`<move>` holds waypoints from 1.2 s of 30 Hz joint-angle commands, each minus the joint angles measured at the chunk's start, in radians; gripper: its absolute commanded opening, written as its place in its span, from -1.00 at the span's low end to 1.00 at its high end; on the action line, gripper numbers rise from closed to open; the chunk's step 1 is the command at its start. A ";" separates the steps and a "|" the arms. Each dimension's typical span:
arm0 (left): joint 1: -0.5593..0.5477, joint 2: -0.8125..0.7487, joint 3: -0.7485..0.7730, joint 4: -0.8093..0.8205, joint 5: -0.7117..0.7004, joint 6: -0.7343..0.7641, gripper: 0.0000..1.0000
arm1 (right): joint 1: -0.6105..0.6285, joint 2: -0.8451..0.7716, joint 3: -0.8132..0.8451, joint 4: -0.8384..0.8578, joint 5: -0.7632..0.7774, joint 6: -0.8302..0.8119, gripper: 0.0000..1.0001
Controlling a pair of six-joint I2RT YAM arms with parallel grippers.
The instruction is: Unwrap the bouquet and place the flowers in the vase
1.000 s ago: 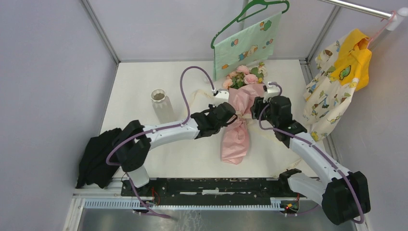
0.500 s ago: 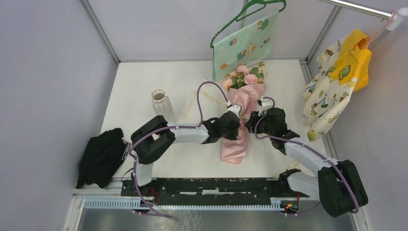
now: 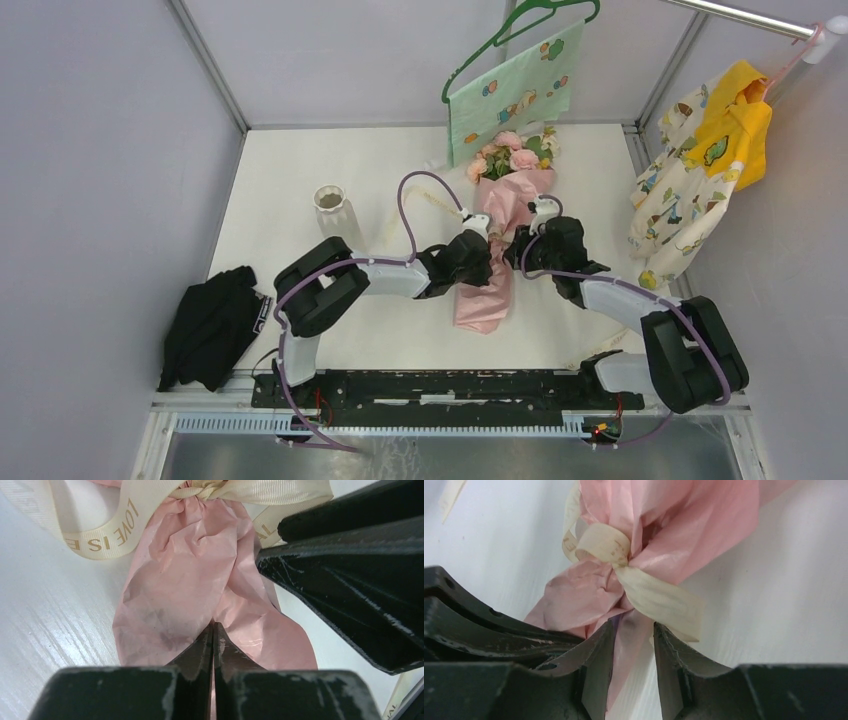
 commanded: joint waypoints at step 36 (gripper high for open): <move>0.017 0.107 -0.078 -0.058 -0.035 -0.012 -0.93 | 0.002 0.275 0.230 0.174 0.086 -0.001 -1.00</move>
